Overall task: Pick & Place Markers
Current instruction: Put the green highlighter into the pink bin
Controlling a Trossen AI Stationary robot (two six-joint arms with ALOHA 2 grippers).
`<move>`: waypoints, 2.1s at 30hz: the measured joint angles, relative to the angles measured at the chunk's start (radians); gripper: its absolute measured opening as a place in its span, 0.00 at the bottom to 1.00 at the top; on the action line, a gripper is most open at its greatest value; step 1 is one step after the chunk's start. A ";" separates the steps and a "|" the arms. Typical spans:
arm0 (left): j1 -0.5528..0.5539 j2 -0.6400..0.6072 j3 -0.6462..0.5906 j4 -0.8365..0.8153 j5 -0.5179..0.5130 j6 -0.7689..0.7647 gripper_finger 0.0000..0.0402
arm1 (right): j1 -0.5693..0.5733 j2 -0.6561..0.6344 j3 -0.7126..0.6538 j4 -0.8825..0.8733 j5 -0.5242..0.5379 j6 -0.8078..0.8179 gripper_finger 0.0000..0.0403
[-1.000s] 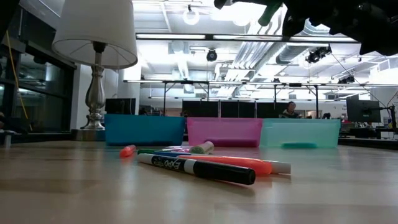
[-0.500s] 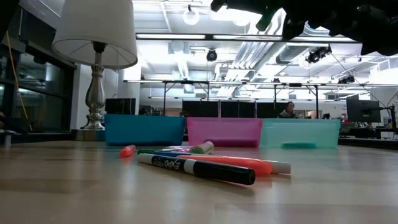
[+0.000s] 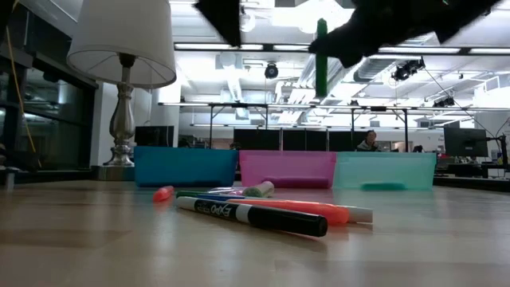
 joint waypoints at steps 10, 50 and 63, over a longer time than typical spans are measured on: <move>-0.100 0.001 -0.054 -0.088 -0.119 -0.177 0.39 | -0.207 0.183 0.342 -0.441 -0.049 -0.137 0.14; 0.309 -0.672 -1.443 1.968 0.480 0.606 0.39 | -0.408 0.816 0.888 -0.999 -0.055 -0.361 0.14; 0.350 -0.643 -1.442 1.977 0.576 0.658 0.39 | -0.361 0.858 0.888 -0.931 0.005 -0.343 0.24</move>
